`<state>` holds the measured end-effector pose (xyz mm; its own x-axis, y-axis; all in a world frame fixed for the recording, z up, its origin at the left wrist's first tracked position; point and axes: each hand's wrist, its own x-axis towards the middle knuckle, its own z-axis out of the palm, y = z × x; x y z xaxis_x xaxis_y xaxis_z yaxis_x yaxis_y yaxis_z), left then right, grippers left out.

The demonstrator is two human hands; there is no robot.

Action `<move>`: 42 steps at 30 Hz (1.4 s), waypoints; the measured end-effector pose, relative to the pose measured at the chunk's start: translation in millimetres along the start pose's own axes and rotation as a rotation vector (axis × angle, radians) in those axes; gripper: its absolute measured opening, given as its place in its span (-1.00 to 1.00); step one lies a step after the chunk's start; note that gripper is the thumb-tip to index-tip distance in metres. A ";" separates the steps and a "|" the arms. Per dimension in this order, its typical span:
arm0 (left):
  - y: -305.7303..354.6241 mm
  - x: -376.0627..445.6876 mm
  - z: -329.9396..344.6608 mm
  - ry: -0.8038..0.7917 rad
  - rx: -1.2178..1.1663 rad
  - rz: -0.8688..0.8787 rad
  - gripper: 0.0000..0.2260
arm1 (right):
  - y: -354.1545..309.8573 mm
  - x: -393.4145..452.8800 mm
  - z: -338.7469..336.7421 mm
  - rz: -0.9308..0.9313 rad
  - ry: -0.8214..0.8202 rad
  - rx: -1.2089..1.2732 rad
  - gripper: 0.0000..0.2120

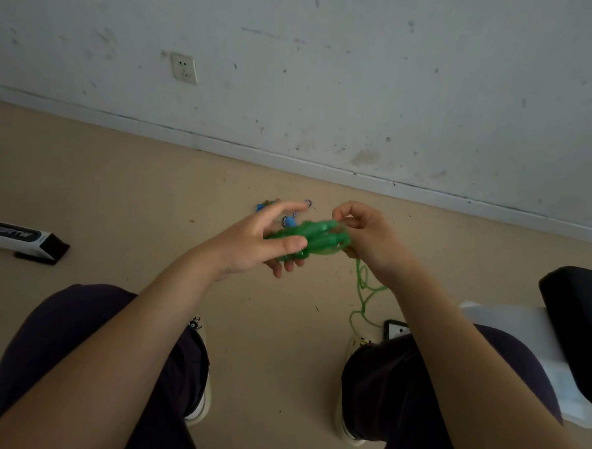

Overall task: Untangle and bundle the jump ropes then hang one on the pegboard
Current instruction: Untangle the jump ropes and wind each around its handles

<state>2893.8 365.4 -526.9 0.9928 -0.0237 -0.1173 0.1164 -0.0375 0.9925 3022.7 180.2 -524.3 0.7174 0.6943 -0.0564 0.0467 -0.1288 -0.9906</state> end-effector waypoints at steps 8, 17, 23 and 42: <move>-2.3 10.8 7.0 0.336 -0.404 0.040 -0.64 | 1.6 -1.7 5.0 0.034 -0.065 -0.017 -0.93; 0.4 9.8 10.2 0.517 -0.215 -0.129 -0.61 | -1.0 -9.3 6.4 0.052 -0.207 -0.181 -0.88; 4.3 8.5 6.7 0.413 -0.108 -0.115 -0.64 | -4.3 -11.5 5.4 -0.008 -0.253 -0.036 -0.72; -8.7 5.8 -40.2 1.087 0.255 -0.026 -0.82 | -2.5 -3.2 -40.8 0.036 0.133 -0.397 -0.92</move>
<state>2899.6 405.8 -534.8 0.5009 0.8619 0.0786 0.2518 -0.2320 0.9396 3048.7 149.5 -516.5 0.8060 0.5899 -0.0477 0.2655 -0.4325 -0.8616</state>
